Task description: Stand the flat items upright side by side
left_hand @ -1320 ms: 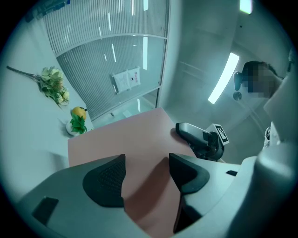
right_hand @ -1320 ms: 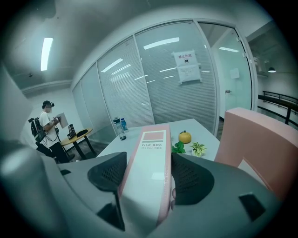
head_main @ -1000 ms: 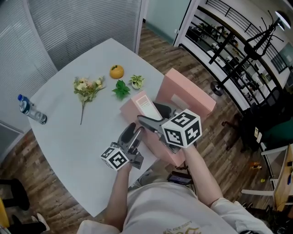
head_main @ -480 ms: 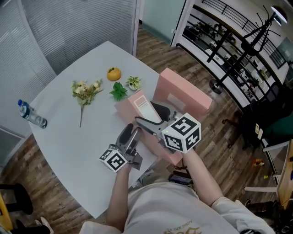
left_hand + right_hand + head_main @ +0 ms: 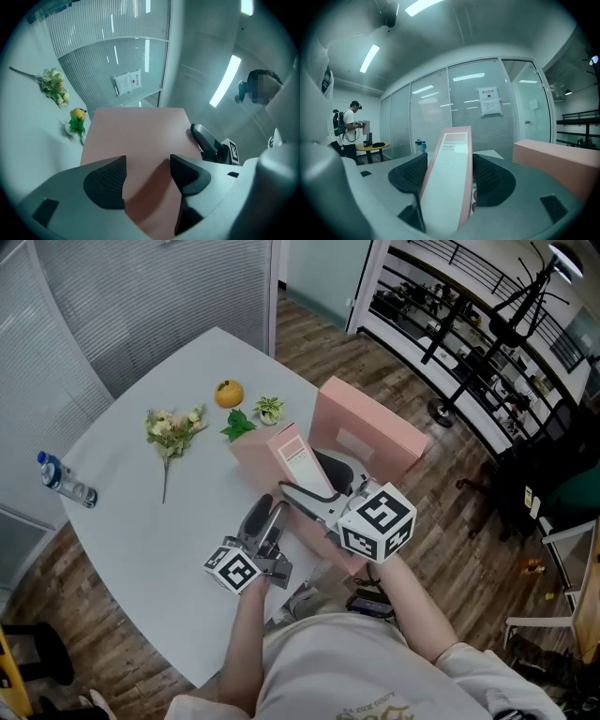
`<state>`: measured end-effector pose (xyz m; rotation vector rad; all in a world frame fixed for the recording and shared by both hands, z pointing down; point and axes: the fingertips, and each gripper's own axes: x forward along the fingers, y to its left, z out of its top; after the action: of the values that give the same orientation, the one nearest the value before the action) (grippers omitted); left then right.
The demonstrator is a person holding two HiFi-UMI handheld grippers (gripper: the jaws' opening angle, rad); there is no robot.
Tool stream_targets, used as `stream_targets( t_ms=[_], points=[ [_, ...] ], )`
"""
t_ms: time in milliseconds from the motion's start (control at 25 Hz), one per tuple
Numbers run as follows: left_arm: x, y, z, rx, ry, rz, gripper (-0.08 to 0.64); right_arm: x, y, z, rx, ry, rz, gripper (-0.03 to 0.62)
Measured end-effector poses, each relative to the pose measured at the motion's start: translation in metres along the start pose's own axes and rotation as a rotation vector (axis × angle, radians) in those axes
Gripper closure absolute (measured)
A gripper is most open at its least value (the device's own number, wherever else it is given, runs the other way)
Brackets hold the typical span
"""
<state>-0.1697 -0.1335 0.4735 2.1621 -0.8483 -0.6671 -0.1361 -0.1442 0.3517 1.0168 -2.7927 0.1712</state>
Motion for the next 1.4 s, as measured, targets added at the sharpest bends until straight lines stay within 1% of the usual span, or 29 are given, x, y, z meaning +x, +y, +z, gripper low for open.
stream_targets(
  t_ms=[200, 440, 640, 800, 920, 1120, 1200, 1400],
  points=[
    [-0.001, -0.003, -0.005, 0.000, 0.008, 0.006, 0.278, -0.013, 0.002, 0.002, -0.018, -0.078, -0.008, 0.276],
    [-0.001, -0.005, -0.012, 0.026, 0.040, 0.012, 0.278, -0.029, 0.005, 0.003, -0.051, -0.198, -0.017, 0.276],
    [-0.002, -0.009, -0.018, 0.030, 0.048, 0.017, 0.278, -0.040, 0.007, 0.001, -0.063, -0.242, -0.017, 0.276],
    [-0.002, -0.020, -0.027, 0.028, 0.067, 0.011, 0.283, -0.056, 0.009, -0.004, -0.070, -0.278, -0.048, 0.276],
    [-0.003, -0.024, -0.028, 0.024, 0.068, 0.000, 0.299, -0.061, 0.009, -0.008, -0.070, -0.285, -0.056, 0.276],
    [-0.006, -0.040, -0.022, -0.017, 0.019, -0.051, 0.299, -0.073, 0.017, -0.013, -0.075, -0.268, -0.076, 0.276],
    [-0.005, -0.049, -0.025, -0.008, 0.018, -0.069, 0.298, -0.079, 0.020, -0.016, -0.078, -0.250, -0.091, 0.276],
    [-0.009, -0.056, -0.039, 0.024, 0.042, -0.080, 0.298, -0.093, 0.028, -0.026, -0.096, -0.212, -0.118, 0.278]
  ],
)
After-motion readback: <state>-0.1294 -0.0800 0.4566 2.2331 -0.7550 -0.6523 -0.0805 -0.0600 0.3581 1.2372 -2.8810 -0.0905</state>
